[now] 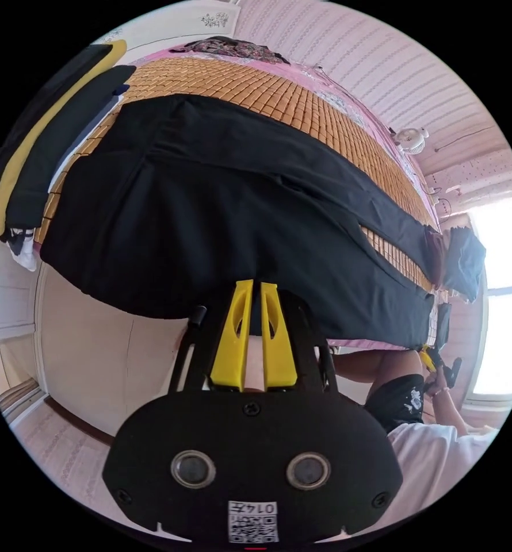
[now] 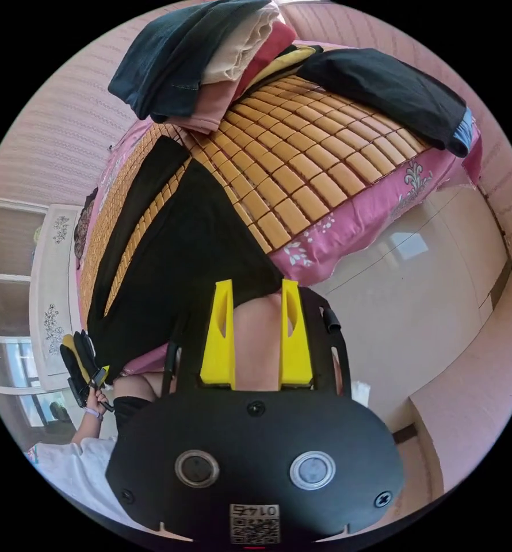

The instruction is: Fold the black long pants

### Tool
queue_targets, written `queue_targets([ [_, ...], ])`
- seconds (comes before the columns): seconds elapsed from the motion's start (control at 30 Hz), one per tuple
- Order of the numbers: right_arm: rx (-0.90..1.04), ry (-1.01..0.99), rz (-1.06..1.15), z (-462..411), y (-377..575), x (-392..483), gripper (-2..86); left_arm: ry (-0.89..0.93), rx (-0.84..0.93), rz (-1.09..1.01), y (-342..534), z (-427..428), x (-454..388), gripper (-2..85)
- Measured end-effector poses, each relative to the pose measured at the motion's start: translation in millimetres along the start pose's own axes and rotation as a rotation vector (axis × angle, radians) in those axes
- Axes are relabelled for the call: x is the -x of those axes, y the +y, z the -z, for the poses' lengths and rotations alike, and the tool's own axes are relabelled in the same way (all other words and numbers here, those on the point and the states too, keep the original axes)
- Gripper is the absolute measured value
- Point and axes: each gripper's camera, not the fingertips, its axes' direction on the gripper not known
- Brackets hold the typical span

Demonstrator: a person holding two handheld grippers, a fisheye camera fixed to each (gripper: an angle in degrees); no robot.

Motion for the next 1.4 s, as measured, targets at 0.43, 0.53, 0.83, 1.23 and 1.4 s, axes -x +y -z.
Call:
queue_targets([
  [0.43, -0.17, -0.073, 0.023, 119.6, 15.0, -45.3, 0.3, 0.188, -0.535, 0.501, 104.5, 56.7, 132.8, 1.9],
  [0.53, -0.21, -0.024, 0.007, 134.1, 20.7, -56.5, 1.3, 0.185, -0.553, 0.618, 125.1, 53.3, 164.5, 3.6],
  [0.83, -0.115, -0.036, -0.039, 120.1, 29.7, -57.2, 9.4, 0.258, -0.516, 0.677, 106.5, 13.1, 201.9, 10.1],
  [1.23, -0.069, 0.025, -0.115, 107.7, 12.5, -64.5, 12.4, 0.201, -0.415, 0.542, 85.2, 6.9, 205.8, 1.6],
  [1.4, -0.027, 0.05, -0.132, 82.8, -6.1, -66.7, 14.3, 0.203, -0.422, 0.469, 91.3, 19.8, 202.0, 0.2],
])
